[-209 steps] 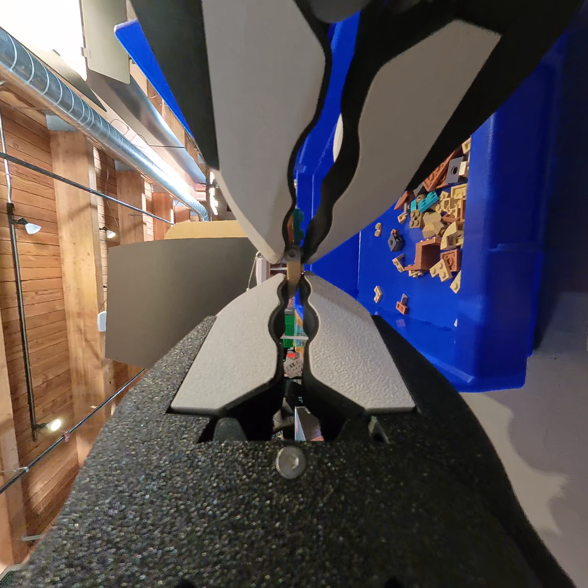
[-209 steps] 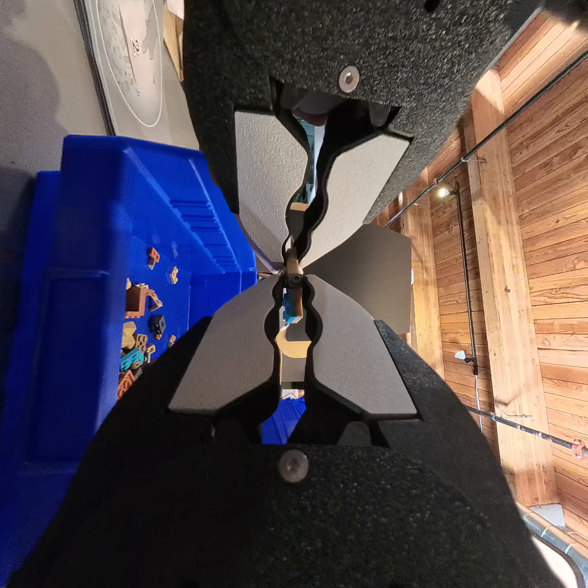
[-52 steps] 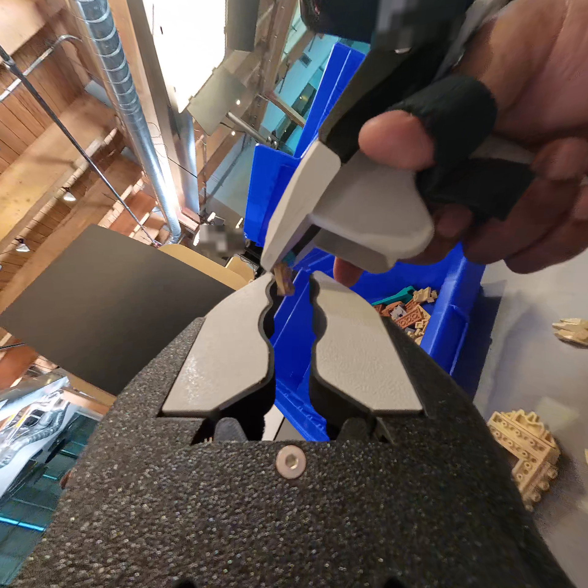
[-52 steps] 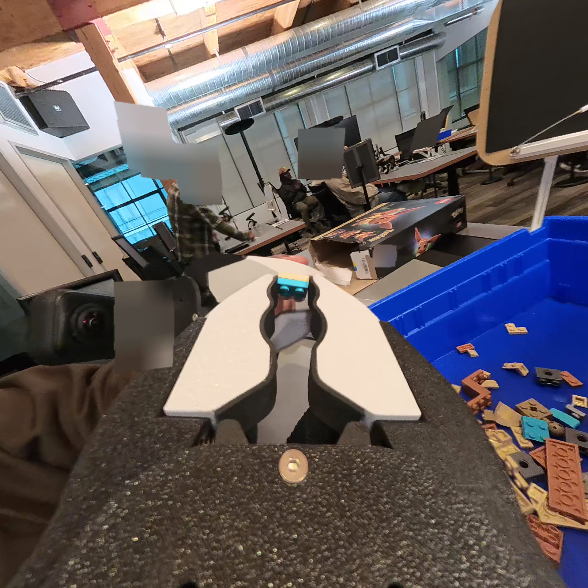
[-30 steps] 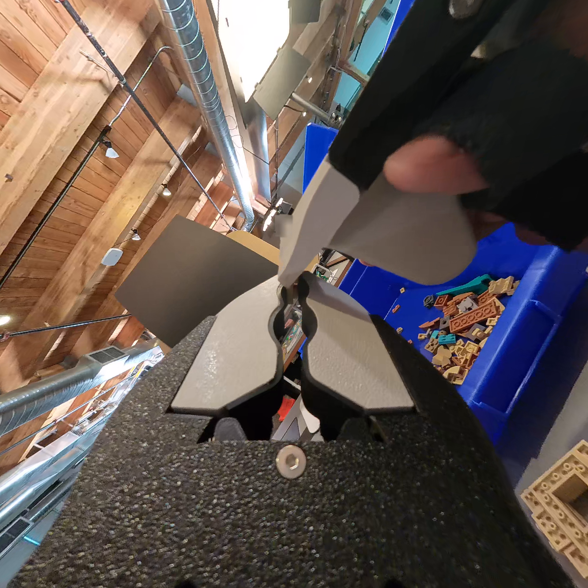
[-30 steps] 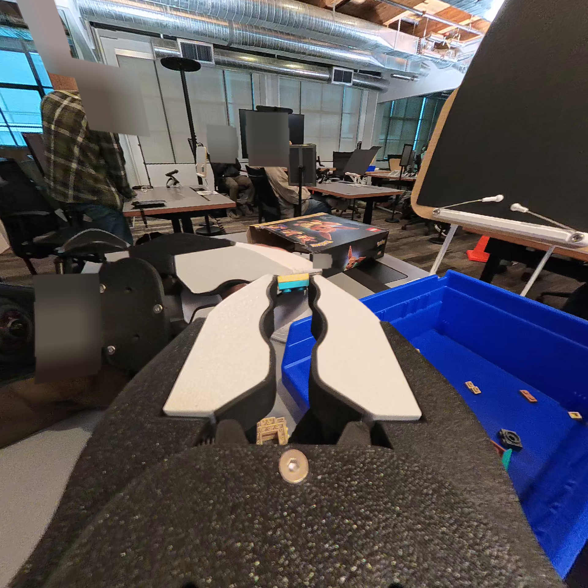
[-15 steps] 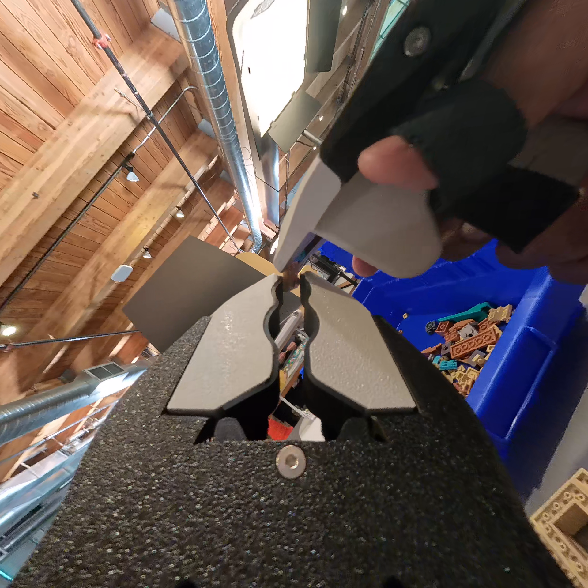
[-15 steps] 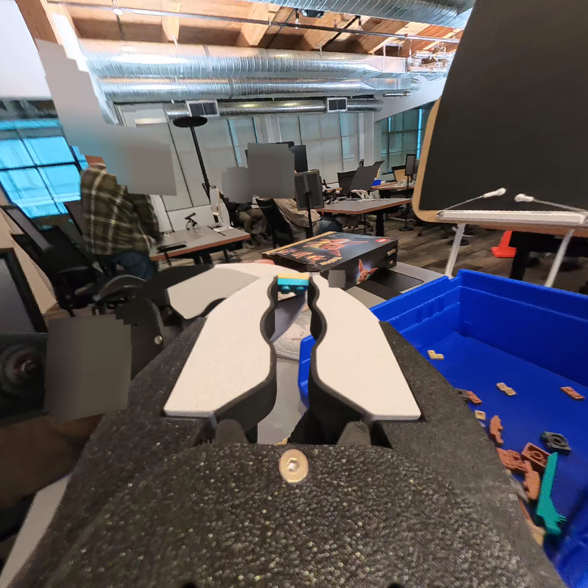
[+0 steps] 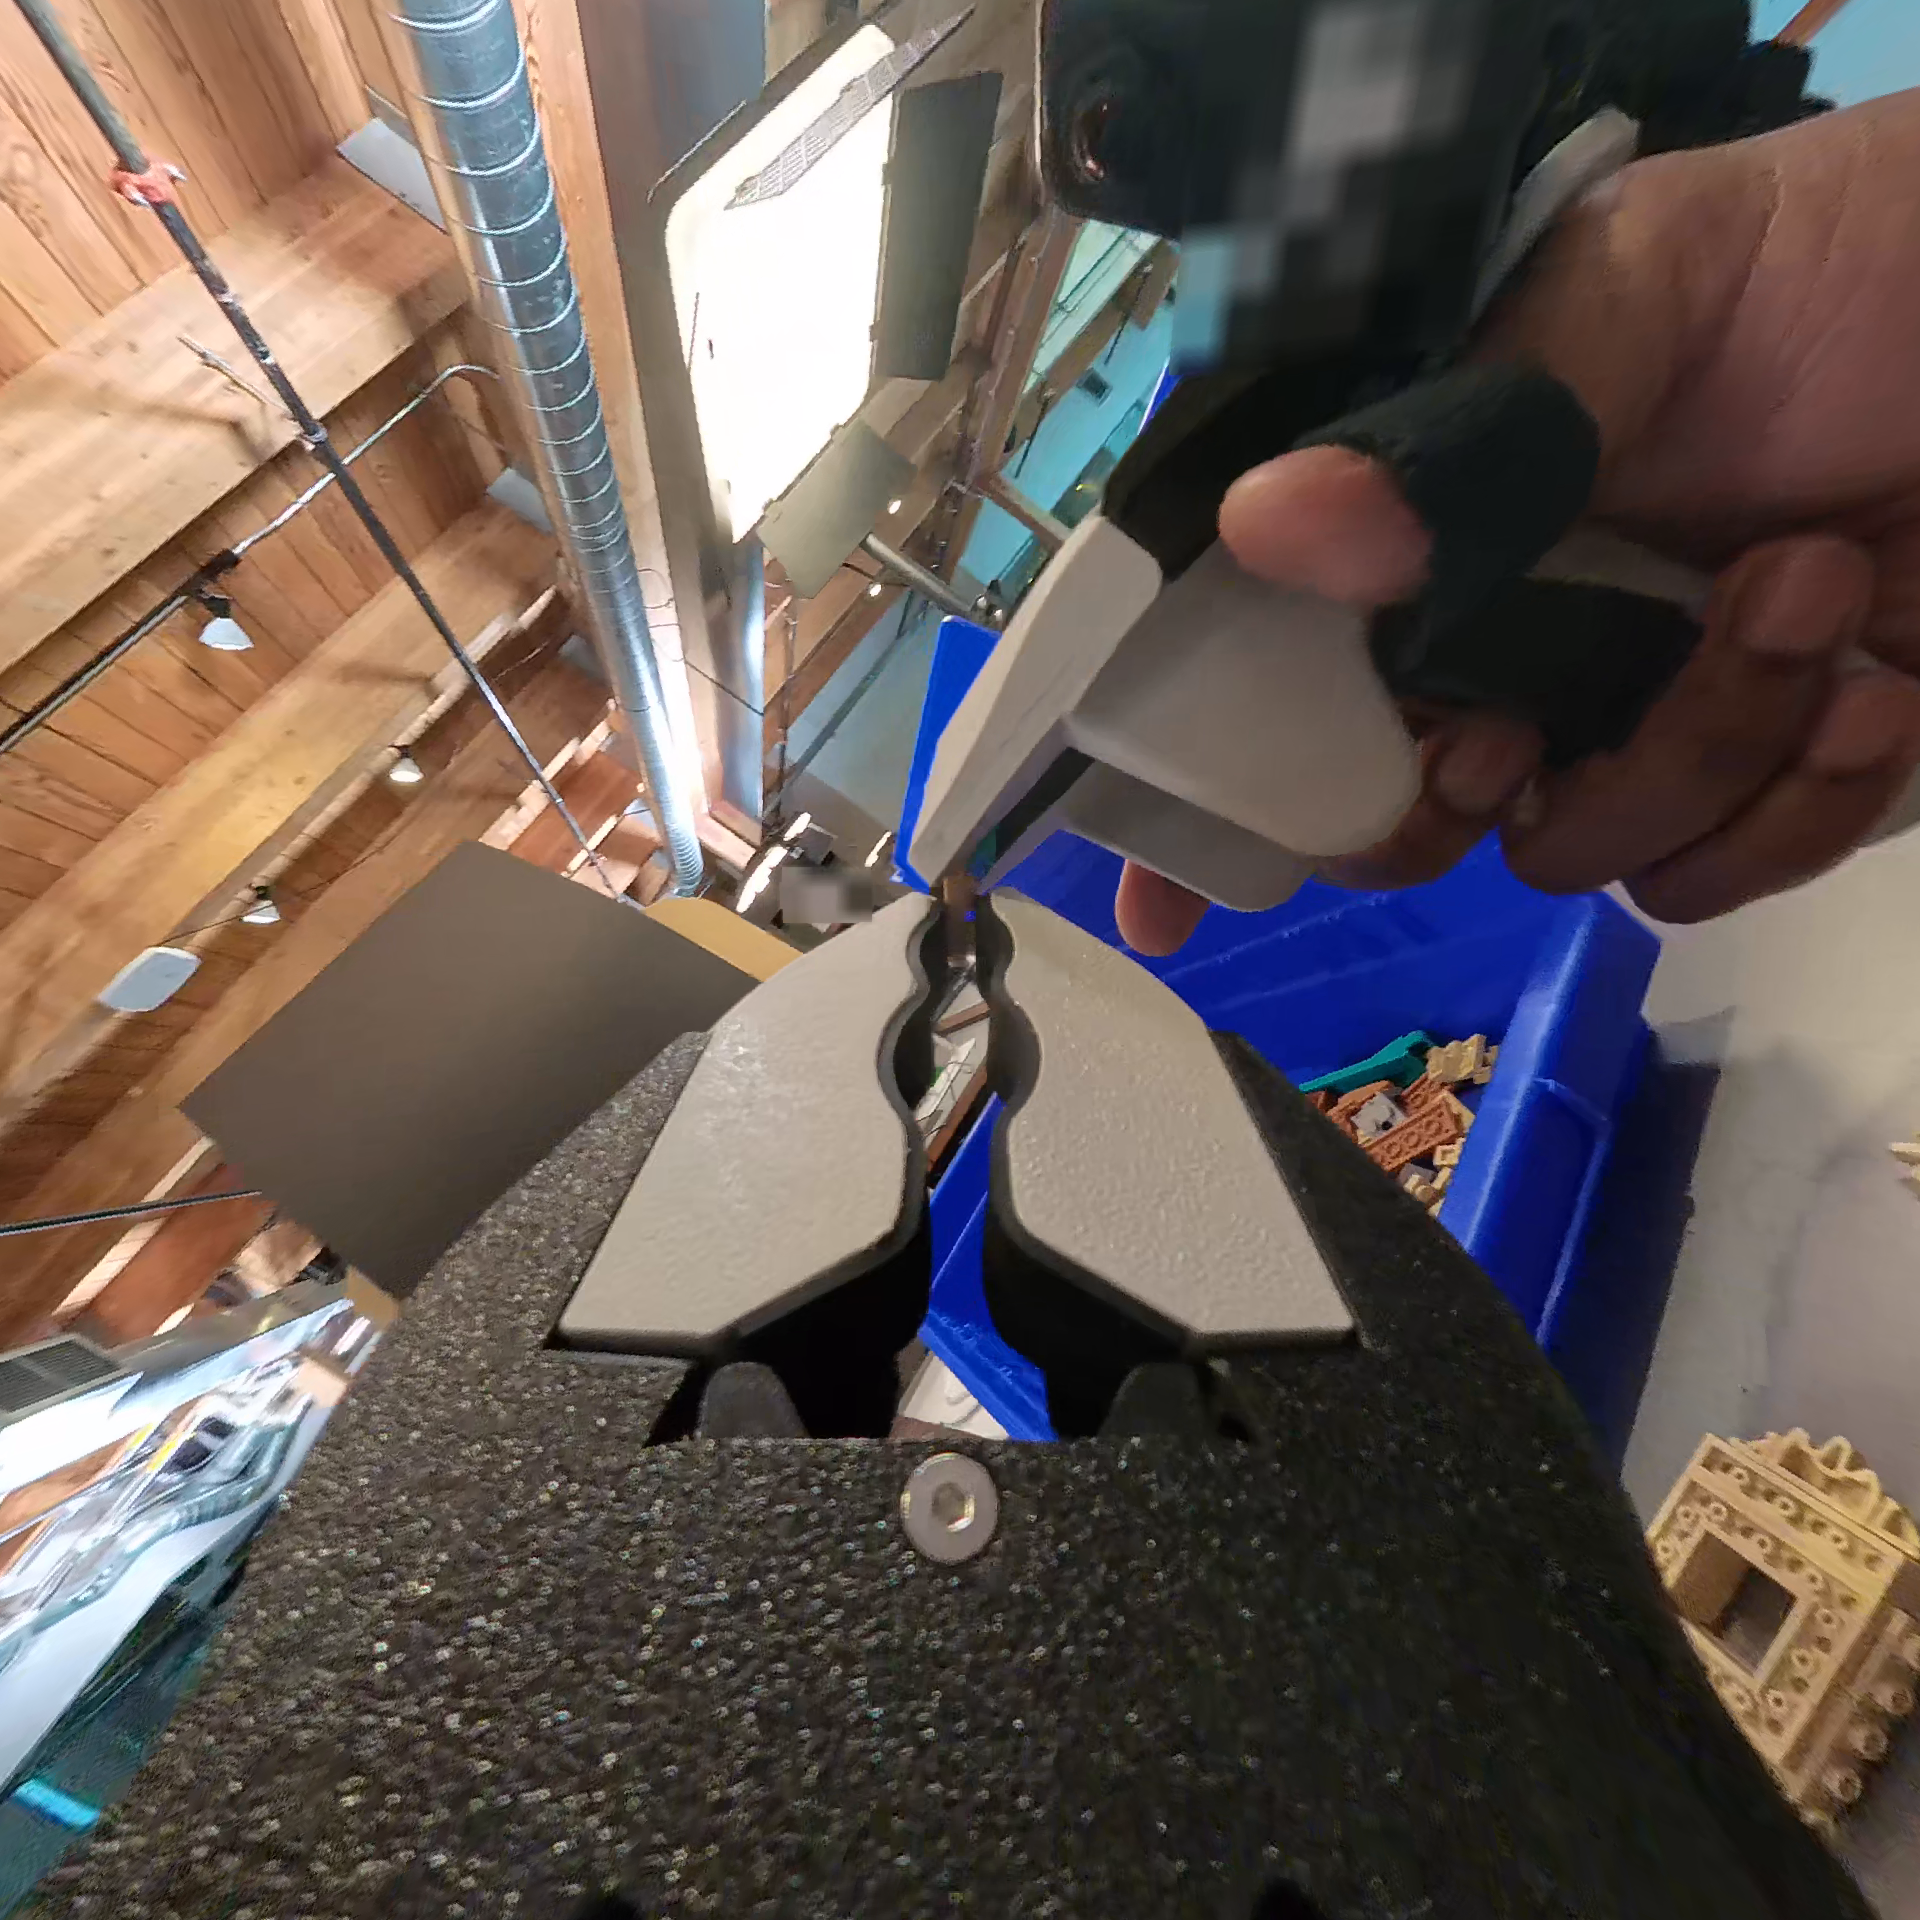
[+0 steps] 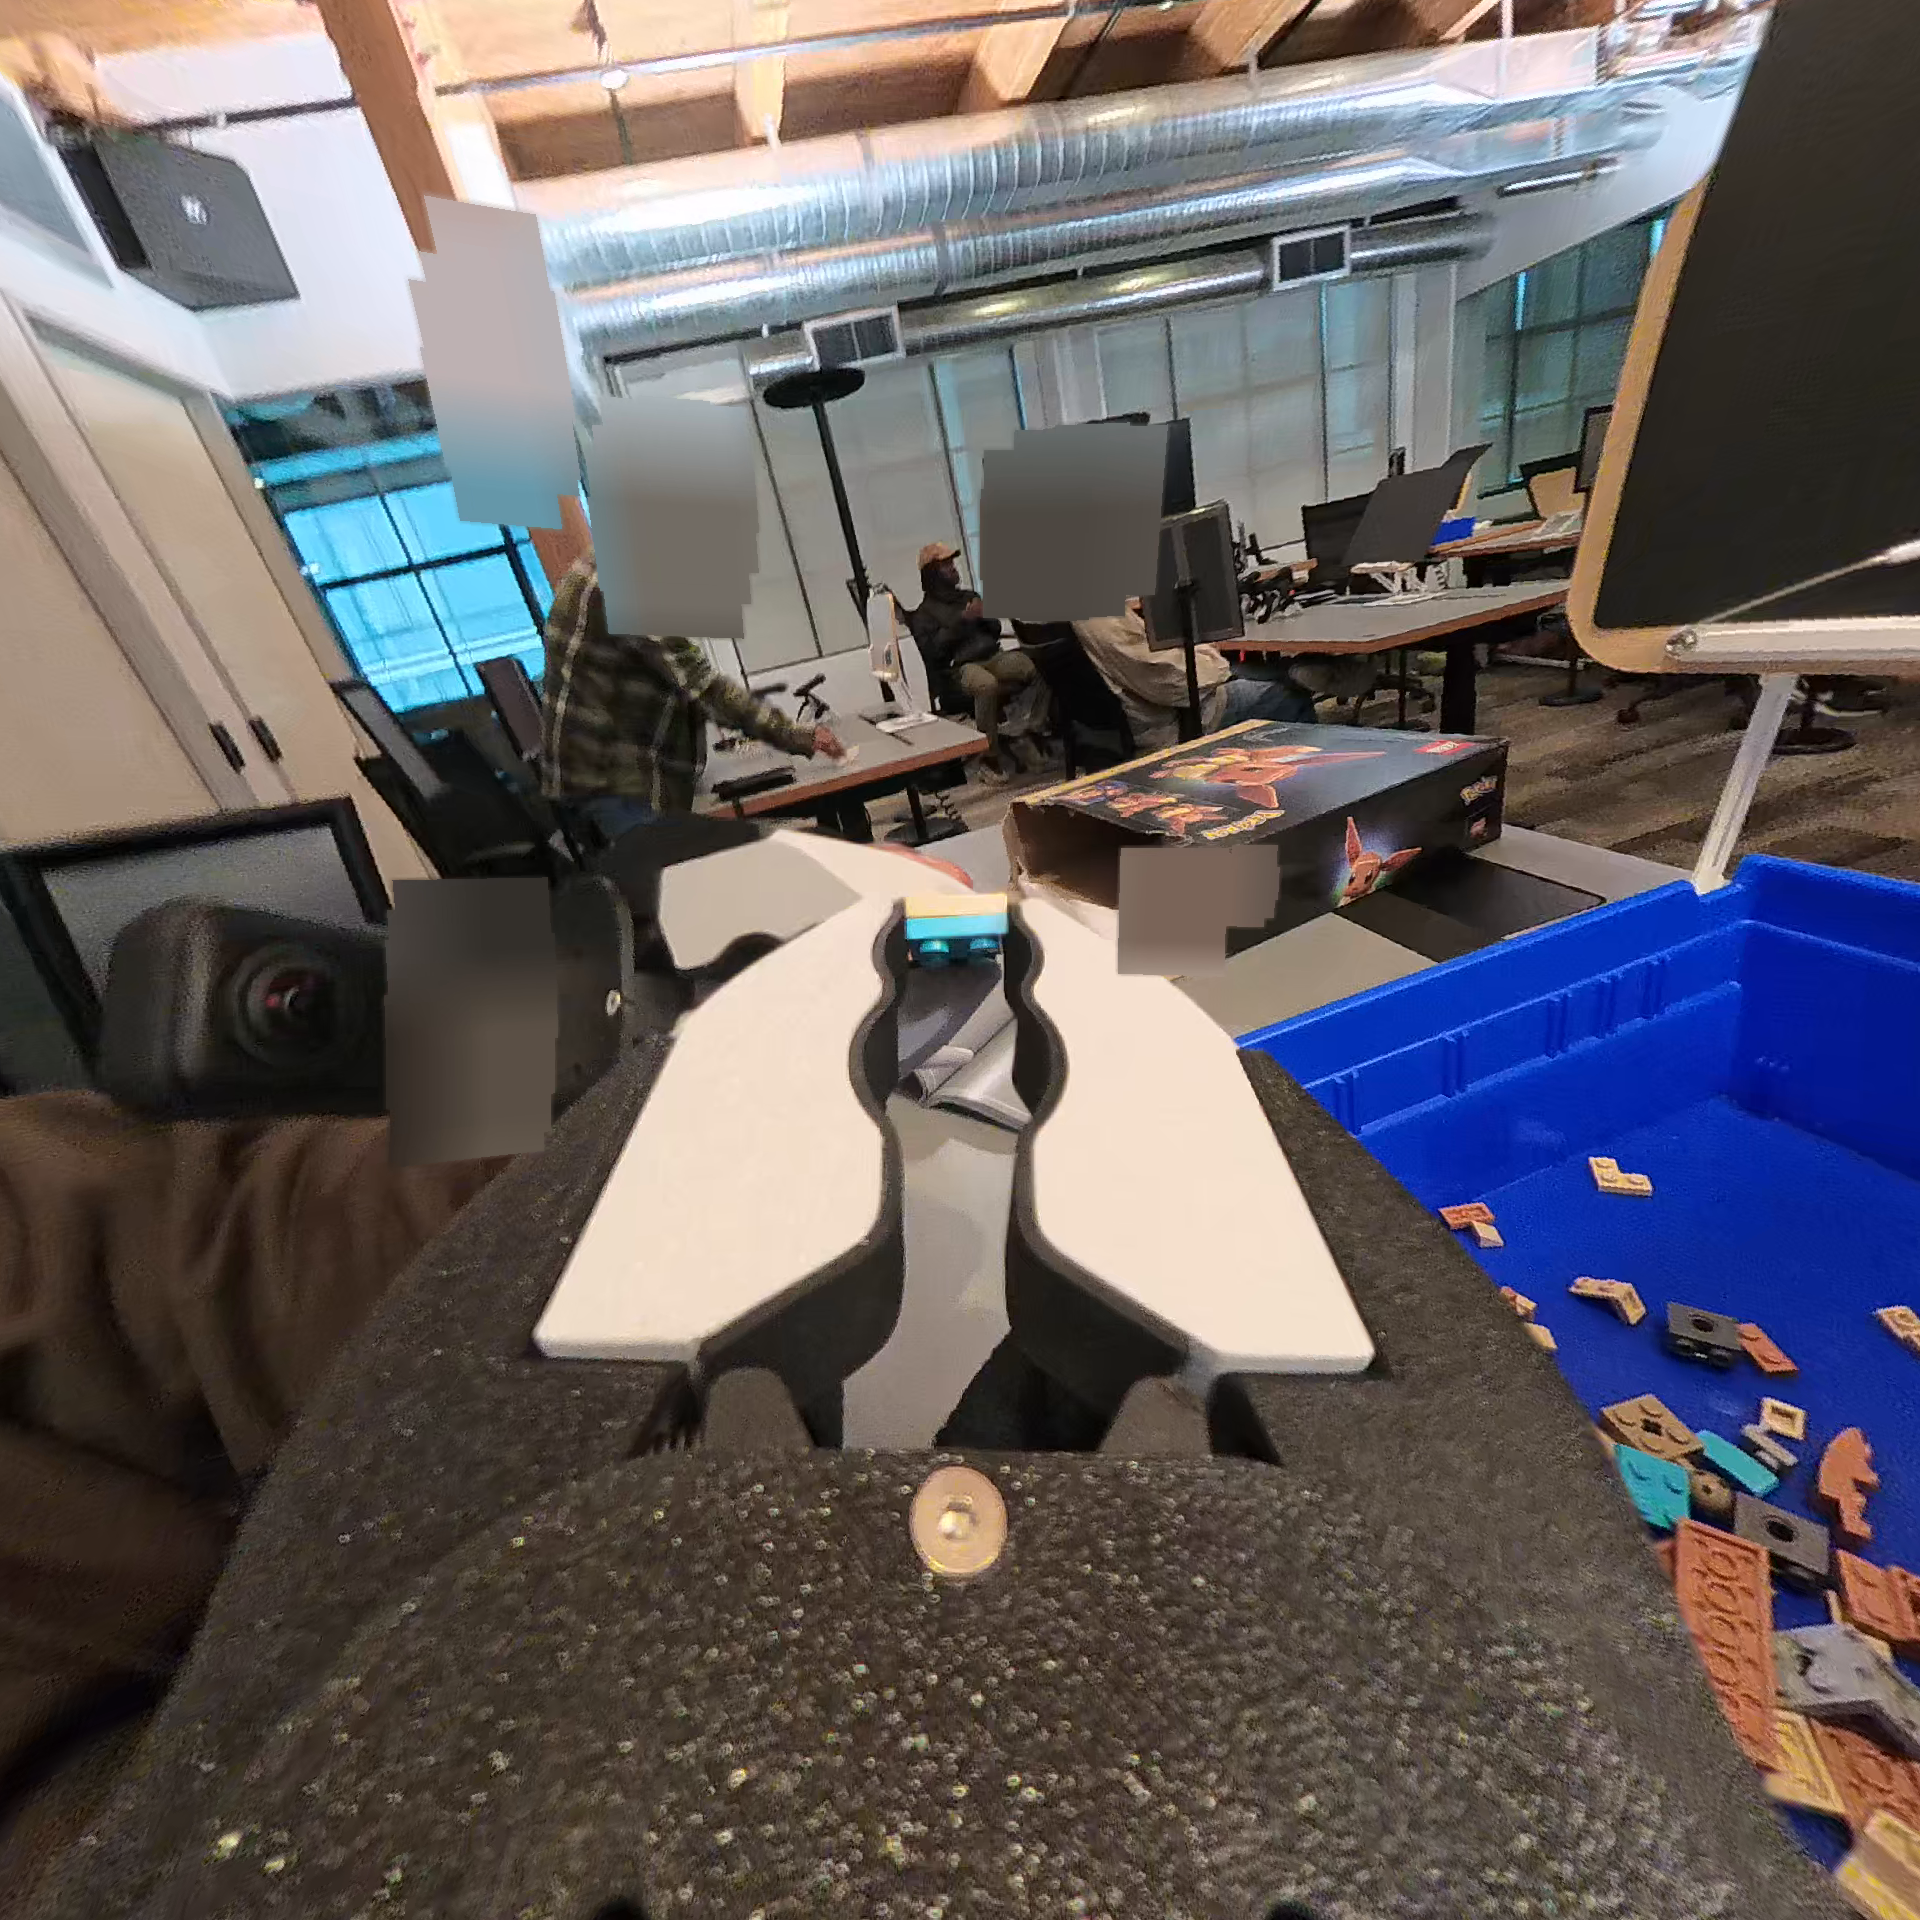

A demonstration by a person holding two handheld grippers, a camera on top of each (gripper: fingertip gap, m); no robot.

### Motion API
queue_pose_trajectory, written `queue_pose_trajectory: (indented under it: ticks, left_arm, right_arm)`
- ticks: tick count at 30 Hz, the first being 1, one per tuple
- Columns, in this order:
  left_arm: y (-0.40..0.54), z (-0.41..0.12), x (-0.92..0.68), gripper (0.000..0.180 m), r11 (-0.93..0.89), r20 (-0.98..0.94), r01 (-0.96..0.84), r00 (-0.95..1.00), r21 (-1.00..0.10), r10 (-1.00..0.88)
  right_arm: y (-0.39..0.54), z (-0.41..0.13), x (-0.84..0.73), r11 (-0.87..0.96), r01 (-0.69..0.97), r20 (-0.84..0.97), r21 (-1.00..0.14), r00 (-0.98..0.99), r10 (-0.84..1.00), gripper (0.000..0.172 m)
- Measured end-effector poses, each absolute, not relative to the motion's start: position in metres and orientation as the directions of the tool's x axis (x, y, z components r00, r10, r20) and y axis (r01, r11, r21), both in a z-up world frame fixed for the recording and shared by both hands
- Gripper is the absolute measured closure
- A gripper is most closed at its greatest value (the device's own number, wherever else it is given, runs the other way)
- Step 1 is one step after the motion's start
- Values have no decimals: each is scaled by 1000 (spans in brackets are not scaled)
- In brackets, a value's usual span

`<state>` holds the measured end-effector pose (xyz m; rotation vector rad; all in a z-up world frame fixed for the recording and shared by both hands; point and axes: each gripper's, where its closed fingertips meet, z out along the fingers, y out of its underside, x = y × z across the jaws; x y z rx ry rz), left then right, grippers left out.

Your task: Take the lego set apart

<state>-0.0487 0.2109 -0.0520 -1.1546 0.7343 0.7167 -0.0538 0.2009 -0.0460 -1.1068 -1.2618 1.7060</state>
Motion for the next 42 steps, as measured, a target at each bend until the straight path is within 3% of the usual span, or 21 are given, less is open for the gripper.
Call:
queue_pose_trajectory:
  ticks: [14, 20, 22, 23, 25, 30, 34, 42]
  left_arm:
    - [198, -60, -29, 176, 323, -805, -739, 567, -591, -176]
    - [201, -69, -28, 175, 297, -748, -687, 602, -663, -279]
    - [202, -67, -32, 176, 298, -723, -659, 635, -691, -273]
    - [203, -64, -35, 176, 296, -718, -655, 649, -695, -250]
    - [204, -60, -43, 176, 277, -752, -701, 635, -657, -178]
    - [209, -58, -51, 176, 213, -872, -855, 488, -473, 24]
    - [209, -57, -48, 176, 176, -929, -931, 345, -320, 136]
    - [206, -57, -44, 176, 157, -955, -974, 196, -163, 222]
  right_arm:
    - [189, -62, -32, 110, 90, 59, -990, -445, 894, 155]
    - [194, -71, -32, 216, 96, 154, -972, -437, 886, 156]
    - [202, -73, -35, 224, 84, 176, -971, -383, 907, 172]
    - [207, -73, -37, 222, 77, 182, -972, -350, 919, 172]
    - [207, -72, -37, 174, 70, 137, -982, -365, 921, 170]
    - [205, -67, -39, 77, 64, 48, -995, -372, 927, 146]
    - [198, -63, -40, 25, 59, 0, -998, -392, 920, 144]
    - [202, -62, -45, -21, 55, -40, -998, -359, 932, 146]
